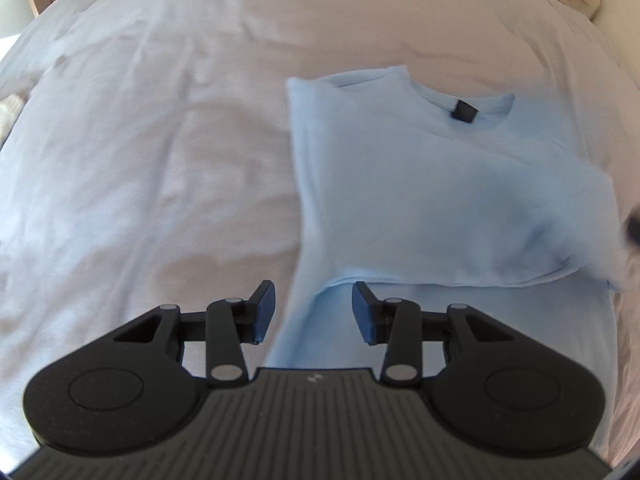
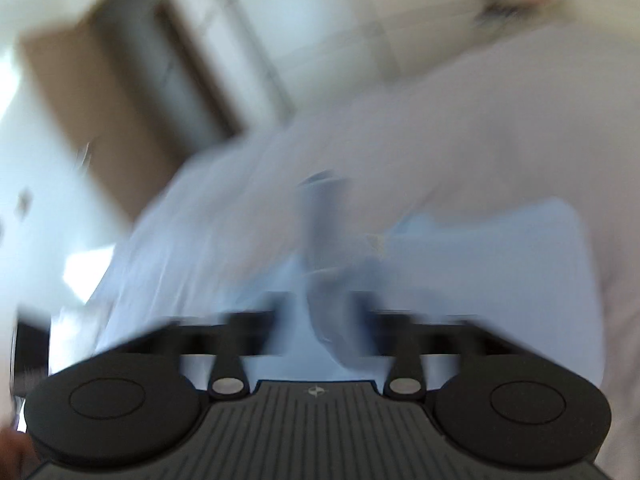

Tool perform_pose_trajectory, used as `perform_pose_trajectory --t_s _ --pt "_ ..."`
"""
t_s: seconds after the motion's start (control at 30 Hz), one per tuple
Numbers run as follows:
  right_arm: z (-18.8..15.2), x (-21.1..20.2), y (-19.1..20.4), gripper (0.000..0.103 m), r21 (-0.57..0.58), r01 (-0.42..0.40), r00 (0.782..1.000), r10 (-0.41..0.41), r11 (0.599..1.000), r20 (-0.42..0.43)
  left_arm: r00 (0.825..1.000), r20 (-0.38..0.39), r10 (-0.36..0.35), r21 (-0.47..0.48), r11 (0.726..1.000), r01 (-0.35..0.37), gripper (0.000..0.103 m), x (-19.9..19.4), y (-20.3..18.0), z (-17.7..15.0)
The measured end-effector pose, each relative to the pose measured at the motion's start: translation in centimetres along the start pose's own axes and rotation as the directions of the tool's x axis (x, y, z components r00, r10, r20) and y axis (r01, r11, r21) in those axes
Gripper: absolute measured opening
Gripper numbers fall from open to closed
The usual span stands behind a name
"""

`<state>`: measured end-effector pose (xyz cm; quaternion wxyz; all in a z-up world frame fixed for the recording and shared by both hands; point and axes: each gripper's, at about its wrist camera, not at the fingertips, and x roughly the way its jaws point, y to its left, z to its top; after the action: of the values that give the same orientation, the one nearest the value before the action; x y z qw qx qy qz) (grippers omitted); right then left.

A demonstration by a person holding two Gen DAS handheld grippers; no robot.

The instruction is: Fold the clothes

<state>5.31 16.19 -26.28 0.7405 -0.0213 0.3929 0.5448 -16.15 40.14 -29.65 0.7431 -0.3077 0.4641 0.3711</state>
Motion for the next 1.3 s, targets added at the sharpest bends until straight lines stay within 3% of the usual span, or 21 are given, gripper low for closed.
perform_pose_trajectory --t_s 0.1,0.2,0.27,0.37,0.47,0.57,0.63,0.7,0.8,0.9,0.93,1.03,1.07,1.13,1.2,1.27,1.3 --pt "-2.9 2.1 1.4 0.074 -0.003 0.008 0.990 -0.008 1.000 -0.143 0.999 -0.008 -0.041 -0.007 0.999 0.041 0.037 0.0 0.9 -0.1" --pt "-5.9 1.4 -1.5 0.074 0.110 0.125 0.960 -0.093 0.986 -0.262 0.996 -0.008 -0.091 -0.007 0.996 0.091 0.037 0.6 0.3 0.2" --pt "-7.1 0.7 -4.9 0.074 0.207 0.207 0.943 -0.138 0.956 -0.303 0.990 -0.009 -0.142 -0.021 0.990 0.141 0.037 1.4 -0.6 0.9" --pt "-8.1 -1.0 -9.3 0.074 0.328 0.295 0.931 -0.192 0.898 -0.310 0.984 -0.006 -0.179 -0.049 0.983 0.178 0.039 3.4 -1.9 2.2" --pt "-8.6 -2.5 -12.8 0.074 0.399 0.366 0.919 -0.260 0.841 -0.295 0.987 -0.016 -0.159 -0.078 0.984 0.157 0.039 6.0 -2.7 3.6" --pt "-8.4 -3.4 -14.8 0.071 0.420 0.394 0.914 -0.303 0.817 -0.268 0.991 -0.053 -0.125 -0.087 0.989 0.120 0.038 8.7 -3.3 4.5" --pt "-7.8 -3.5 -15.7 0.064 0.409 0.373 0.924 -0.296 0.832 -0.242 0.991 -0.056 -0.124 -0.072 0.990 0.120 0.031 9.5 -3.7 4.6" --pt "-5.9 -2.1 -16.1 0.052 0.308 0.373 0.923 -0.318 0.875 -0.215 0.991 -0.050 -0.122 -0.053 0.991 0.119 0.016 9.9 -4.2 4.5" --pt "-5.0 -0.2 -15.5 0.052 0.148 0.419 0.893 -0.376 0.896 -0.249 0.994 -0.036 -0.108 -0.039 0.994 0.106 0.007 9.9 -4.7 4.5" --pt "-4.5 2.1 -15.3 0.052 0.016 0.456 0.853 -0.432 0.890 -0.292 0.984 0.056 -0.168 -0.063 0.983 0.172 0.000 6.9 -4.3 5.0" --pt "-4.7 2.1 -15.6 0.051 0.029 0.459 0.851 -0.431 0.888 -0.301 0.977 0.095 -0.193 -0.068 0.977 0.200 0.000 5.5 -4.2 5.3" --pt "-5.0 1.7 -15.8 0.050 0.054 0.458 0.857 -0.425 0.887 -0.292 0.970 0.201 -0.140 -0.016 0.989 0.146 0.000 2.2 -3.5 5.4" --pt "-5.3 1.8 -15.7 0.050 0.045 0.464 0.851 -0.430 0.885 -0.302 0.975 0.192 -0.110 -0.019 0.993 0.116 0.000 2.5 -2.9 5.3" --pt "-5.7 1.8 -15.6 0.050 0.037 0.465 0.845 -0.432 0.884 -0.315 0.993 0.092 -0.079 -0.042 0.996 0.083 0.000 4.7 -2.2 4.9" --pt "-5.7 1.7 -15.7 0.050 0.048 0.452 0.854 -0.416 0.891 -0.312 0.993 0.001 -0.121 -0.078 0.990 0.120 0.001 6.7 -2.0 4.2" --pt "-5.4 1.8 -15.9 0.051 0.067 0.431 0.869 -0.394 0.900 -0.299 0.992 -0.005 -0.123 -0.074 0.990 0.123 0.012 7.2 -2.6 3.7" --pt "-5.3 1.8 -16.1 0.051 0.076 0.421 0.876 -0.383 0.904 -0.292 0.991 -0.004 -0.134 -0.083 0.988 0.133 0.023 7.3 -2.7 3.7"
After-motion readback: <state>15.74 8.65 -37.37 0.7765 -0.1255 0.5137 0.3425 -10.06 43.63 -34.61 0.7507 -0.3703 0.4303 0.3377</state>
